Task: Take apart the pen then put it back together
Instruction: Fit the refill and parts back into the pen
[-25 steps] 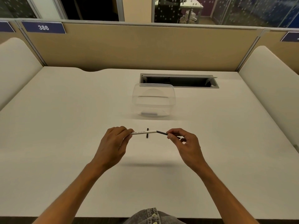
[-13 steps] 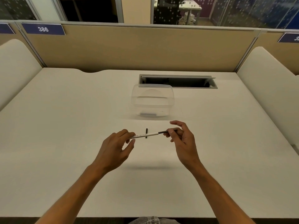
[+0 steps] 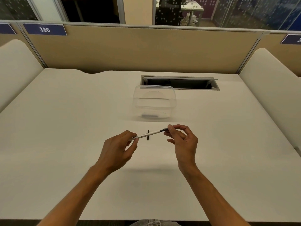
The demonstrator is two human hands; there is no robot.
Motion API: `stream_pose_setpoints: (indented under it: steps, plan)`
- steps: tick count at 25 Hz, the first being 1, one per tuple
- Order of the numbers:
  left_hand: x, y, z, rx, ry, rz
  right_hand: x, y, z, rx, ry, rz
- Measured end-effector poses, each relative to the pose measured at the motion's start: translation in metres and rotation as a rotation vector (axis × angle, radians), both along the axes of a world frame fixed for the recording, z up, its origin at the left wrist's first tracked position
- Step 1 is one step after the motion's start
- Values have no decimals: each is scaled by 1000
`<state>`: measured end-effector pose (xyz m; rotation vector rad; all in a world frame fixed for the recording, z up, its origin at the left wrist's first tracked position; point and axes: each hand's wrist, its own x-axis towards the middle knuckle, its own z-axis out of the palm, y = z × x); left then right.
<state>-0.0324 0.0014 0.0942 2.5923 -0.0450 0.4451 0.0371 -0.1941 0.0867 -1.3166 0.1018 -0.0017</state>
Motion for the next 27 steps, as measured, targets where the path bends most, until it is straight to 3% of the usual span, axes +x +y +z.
stream_pose_setpoints:
  steps: [6, 22, 27]
  plan:
    - [2, 4, -1, 6, 6, -5, 1, -3, -3, -22, -27, 50]
    - [13, 6, -8, -40, 28, -19, -11, 14, -22, -341, -201, 73]
    - [12, 13, -18, -61, 60, -30, -2, 16, -35, -304, -131, 70]
